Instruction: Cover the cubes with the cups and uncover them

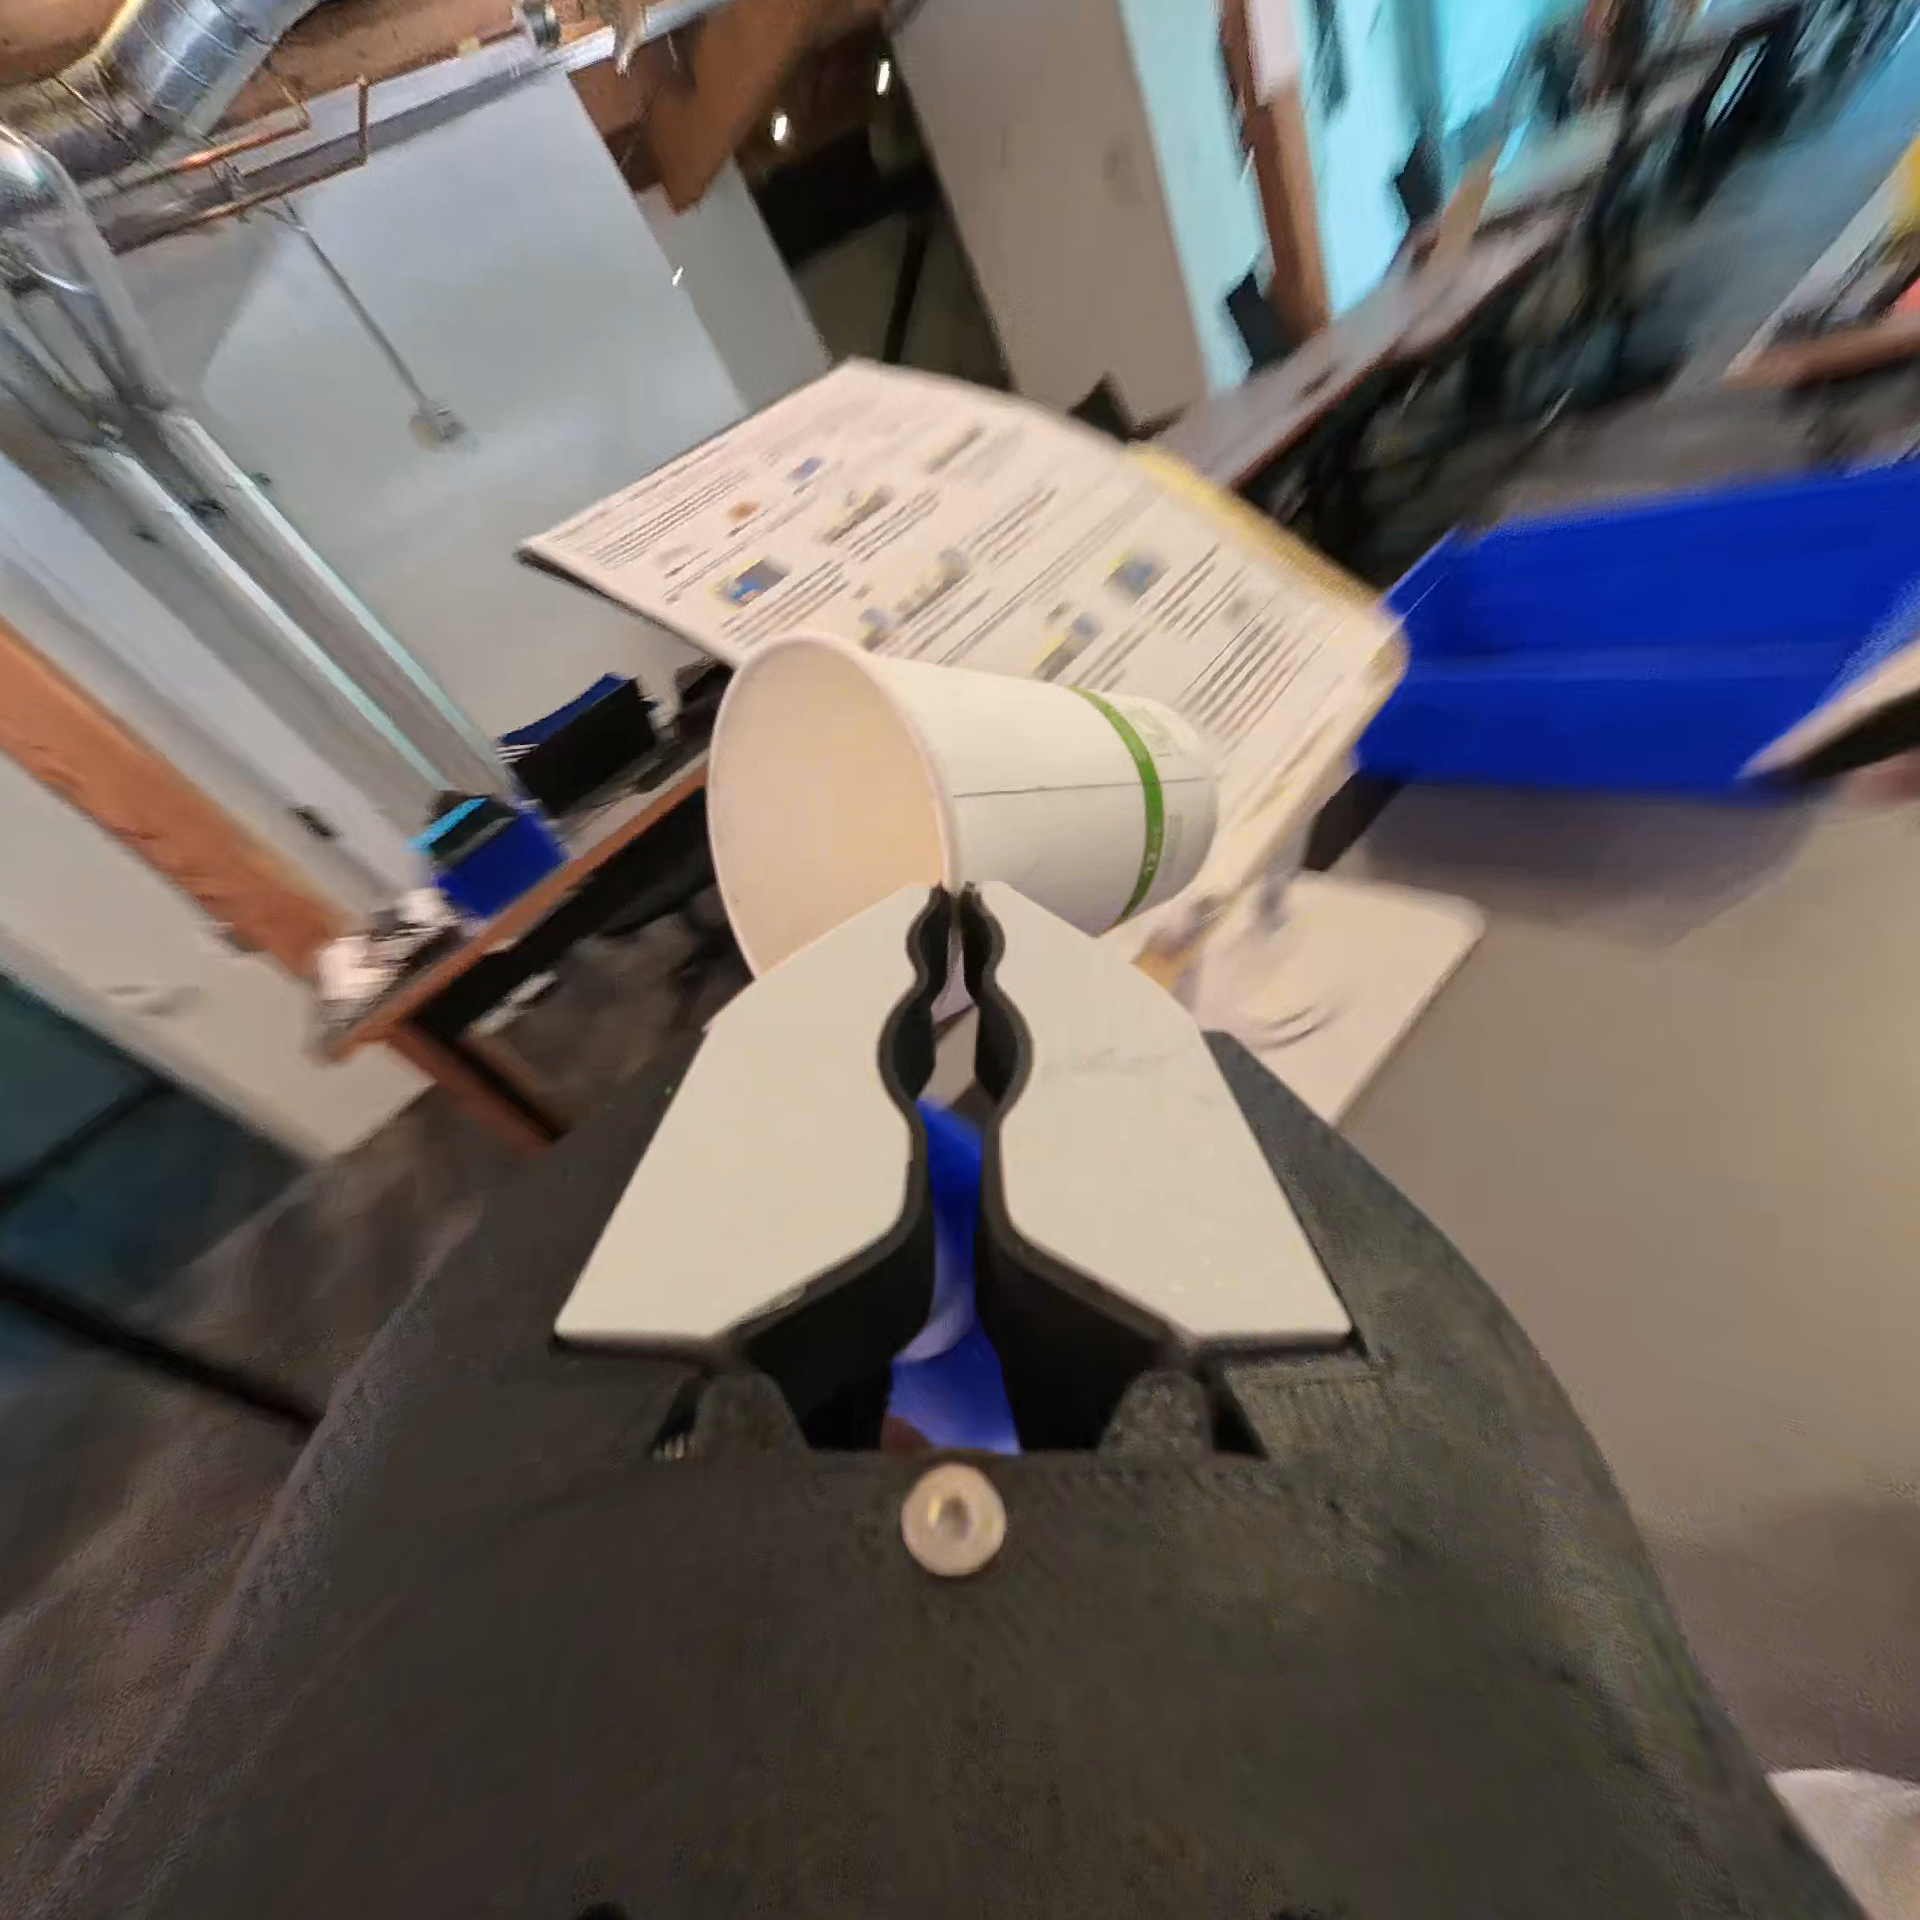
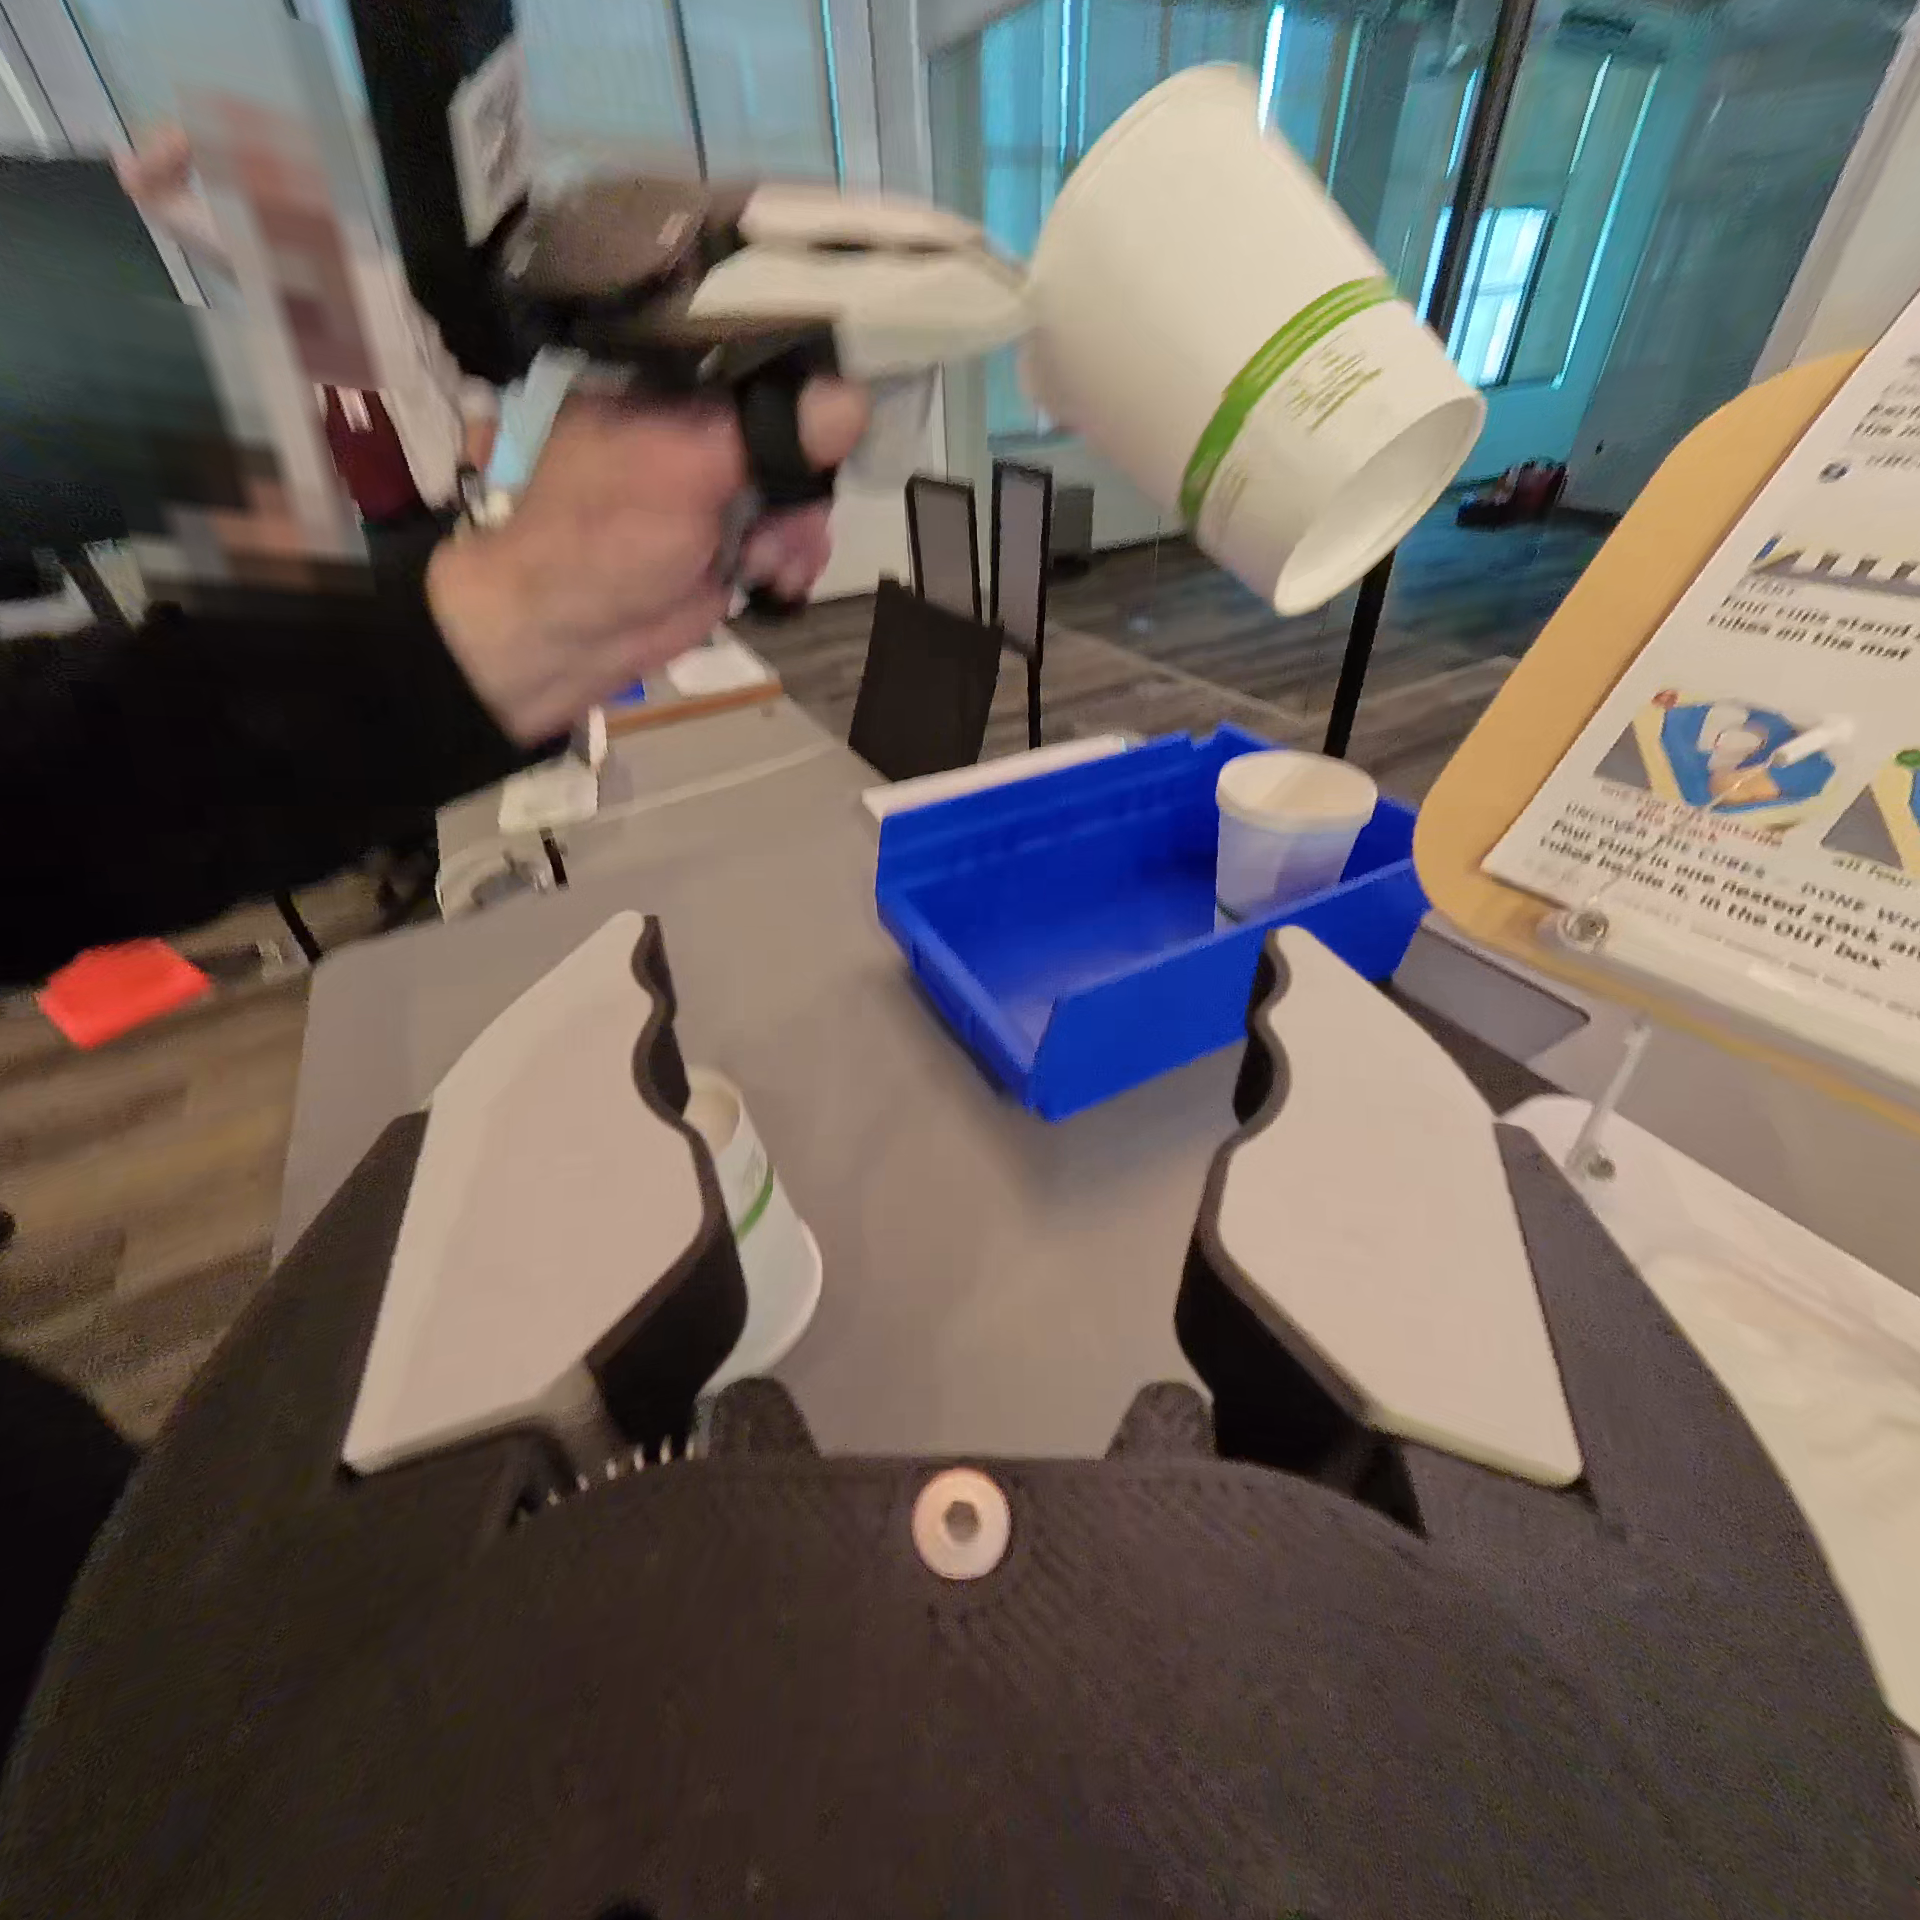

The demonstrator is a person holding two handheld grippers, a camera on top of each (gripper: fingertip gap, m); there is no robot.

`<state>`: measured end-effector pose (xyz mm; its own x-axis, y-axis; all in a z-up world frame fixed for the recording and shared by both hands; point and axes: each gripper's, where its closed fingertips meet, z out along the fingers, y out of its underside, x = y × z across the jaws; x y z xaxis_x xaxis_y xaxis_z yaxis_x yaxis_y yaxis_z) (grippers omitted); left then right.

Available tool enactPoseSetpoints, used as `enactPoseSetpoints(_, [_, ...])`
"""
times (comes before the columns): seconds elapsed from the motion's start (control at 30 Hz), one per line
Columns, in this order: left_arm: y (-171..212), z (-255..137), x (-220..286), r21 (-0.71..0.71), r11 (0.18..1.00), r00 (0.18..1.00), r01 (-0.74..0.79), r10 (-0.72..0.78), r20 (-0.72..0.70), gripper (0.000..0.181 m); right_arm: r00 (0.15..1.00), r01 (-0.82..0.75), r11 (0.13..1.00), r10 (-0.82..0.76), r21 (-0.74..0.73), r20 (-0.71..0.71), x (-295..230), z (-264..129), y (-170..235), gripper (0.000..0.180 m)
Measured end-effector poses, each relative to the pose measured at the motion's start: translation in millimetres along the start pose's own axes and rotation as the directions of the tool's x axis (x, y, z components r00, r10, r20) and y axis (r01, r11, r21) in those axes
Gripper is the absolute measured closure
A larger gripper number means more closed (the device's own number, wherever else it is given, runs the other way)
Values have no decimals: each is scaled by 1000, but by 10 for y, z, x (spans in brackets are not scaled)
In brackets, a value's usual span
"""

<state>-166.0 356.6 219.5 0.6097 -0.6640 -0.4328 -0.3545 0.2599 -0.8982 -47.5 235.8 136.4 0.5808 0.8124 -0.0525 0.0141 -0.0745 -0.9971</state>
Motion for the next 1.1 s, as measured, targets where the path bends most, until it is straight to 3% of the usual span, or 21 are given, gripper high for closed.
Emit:
enactPoseSetpoints(0.1, [-161,-142,438,100,974,975,205,-195,-104,178,997,-79,989,79,127,4,124,91,-233,65])
enactPoseSetpoints(0.2, [-245,-244,761,151,896,899,417,-382,-215,178,983,-182,953,181,241,26,232,136,-385,58])
enactPoseSetpoints(0.33, [-229,-259,1116,130,830,817,542,-485,-312,178,955,-297,893,281,339,97,263,139,-511,55])
enactPoseSetpoints(0.5, [-166,-286,1355,98,796,764,597,-527,-372,179,953,-301,855,280,423,112,301,-61,-607,99])
enactPoseSetpoints(0.63, [-179,-277,1500,75,787,735,613,-532,-421,179,958,-286,865,269,412,101,313,-174,-623,99])
enactPoseSetpoints(0.77, [-217,-276,1559,71,776,704,627,-524,-479,178,967,-255,899,249,356,63,332,-266,-671,100])
enactPoseSetpoints(0.83, [-205,-308,1442,97,787,731,609,-510,-453,169,970,-239,922,238,306,41,362,-351,-687,100])
enactPoseSetpoints(0.87, [-186,-334,1387,92,793,735,602,-506,-451,173,971,-237,933,236,269,37,371,-395,-674,100])
enactPoseSetpoints(0.9, [-157,-363,1344,85,806,745,585,-494,-448,181,972,-234,951,230,203,40,351,-421,-618,100])
enactPoseSetpoints(1.0, [50,-400,1208,27,888,840,458,-423,-339,181,991,-133,988,134,-74,20,218,-469,-260,100])
enactPoseSetpoints(1.1, [224,-450,1144,-29,928,889,372,-366,-275,181,996,-72,956,82,-283,24,49,-508,165,100])
